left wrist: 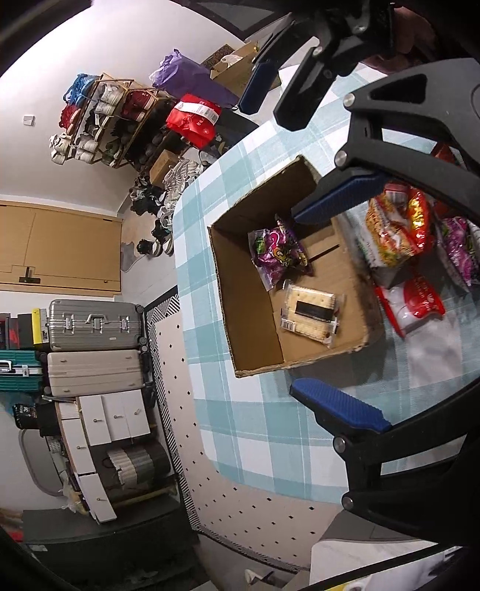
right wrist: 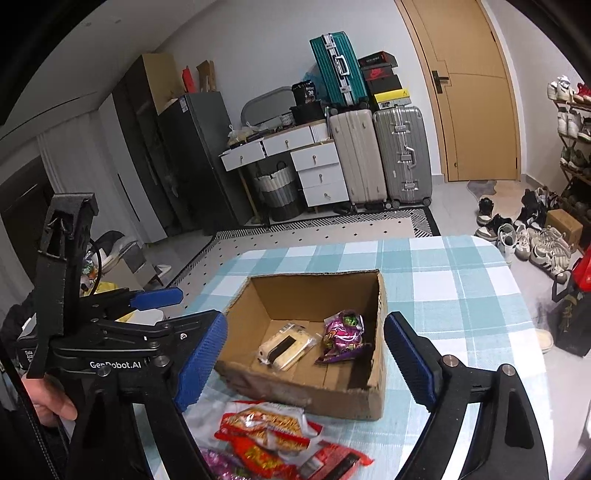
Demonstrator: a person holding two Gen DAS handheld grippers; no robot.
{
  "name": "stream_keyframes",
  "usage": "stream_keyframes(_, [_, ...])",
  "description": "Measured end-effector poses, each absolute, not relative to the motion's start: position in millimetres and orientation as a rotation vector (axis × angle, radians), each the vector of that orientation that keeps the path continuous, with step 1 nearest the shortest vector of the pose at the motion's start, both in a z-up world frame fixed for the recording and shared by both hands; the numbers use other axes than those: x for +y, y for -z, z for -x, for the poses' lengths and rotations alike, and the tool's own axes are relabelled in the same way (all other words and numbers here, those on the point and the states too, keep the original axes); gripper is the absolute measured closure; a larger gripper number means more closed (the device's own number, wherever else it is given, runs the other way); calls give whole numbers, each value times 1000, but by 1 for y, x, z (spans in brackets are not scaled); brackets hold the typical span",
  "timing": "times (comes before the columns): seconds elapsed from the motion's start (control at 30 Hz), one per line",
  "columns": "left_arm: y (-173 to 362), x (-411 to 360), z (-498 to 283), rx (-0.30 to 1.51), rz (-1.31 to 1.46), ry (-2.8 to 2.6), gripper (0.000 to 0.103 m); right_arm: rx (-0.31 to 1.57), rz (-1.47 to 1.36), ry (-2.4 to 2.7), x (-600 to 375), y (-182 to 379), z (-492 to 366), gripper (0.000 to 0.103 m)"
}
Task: Organize snacks
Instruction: 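Open both grippers to drop the cracker pack and purple bag into the box, then move the left gripper back to the pile and grasp the noodle snack bag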
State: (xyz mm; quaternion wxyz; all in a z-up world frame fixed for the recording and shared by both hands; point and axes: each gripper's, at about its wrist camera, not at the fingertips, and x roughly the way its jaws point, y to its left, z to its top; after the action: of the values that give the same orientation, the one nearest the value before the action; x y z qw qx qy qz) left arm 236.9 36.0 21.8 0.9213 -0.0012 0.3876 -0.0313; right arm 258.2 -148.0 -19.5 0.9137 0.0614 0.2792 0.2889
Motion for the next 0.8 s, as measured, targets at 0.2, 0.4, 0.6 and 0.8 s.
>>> stream_keyframes(0.2, [-28,31,-201,778,-14,47,17,556,-108,-594,-153,12,-228,9])
stream_keyframes(0.4, [-27,30,-168,769,0,34,11,551,-90,-594,-155,11,-199,7])
stream_keyframes(0.6, [-30,27,-137,732,9,17,2,541,-66,-588,-157,13,-170,6])
stream_keyframes(0.8, [-26,28,-111,728,34,19,1,544,-69,-586,-162,19,-143,6])
